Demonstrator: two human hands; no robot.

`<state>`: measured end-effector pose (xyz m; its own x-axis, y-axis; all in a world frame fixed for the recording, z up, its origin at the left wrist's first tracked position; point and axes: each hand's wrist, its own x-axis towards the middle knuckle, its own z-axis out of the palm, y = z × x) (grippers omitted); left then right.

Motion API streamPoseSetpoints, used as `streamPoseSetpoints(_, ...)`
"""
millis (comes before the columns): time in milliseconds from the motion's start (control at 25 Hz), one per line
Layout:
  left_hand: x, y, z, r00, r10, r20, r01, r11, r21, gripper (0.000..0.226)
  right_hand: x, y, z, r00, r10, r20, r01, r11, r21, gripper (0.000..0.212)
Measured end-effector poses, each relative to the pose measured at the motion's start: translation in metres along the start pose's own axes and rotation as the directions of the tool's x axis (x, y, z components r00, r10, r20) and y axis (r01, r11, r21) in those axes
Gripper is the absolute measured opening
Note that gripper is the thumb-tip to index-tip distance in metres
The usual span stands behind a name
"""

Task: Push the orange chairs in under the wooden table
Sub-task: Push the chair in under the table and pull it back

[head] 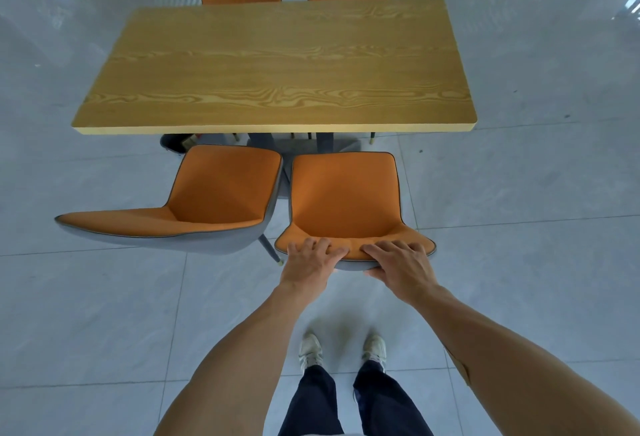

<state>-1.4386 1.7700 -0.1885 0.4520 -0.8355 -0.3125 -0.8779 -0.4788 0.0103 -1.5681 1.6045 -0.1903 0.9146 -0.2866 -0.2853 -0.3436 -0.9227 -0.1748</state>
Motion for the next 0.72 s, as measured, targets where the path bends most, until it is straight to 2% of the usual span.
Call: streamPoseSetpoints(720,-0.008,-0.03,0.001,0.994,0.102,-0.029,-0.102,0.995,-0.02,0.06,0.001,-0.026,0.003,0.996,0.08,0.034,-0.082,0.996,0.036,0.052)
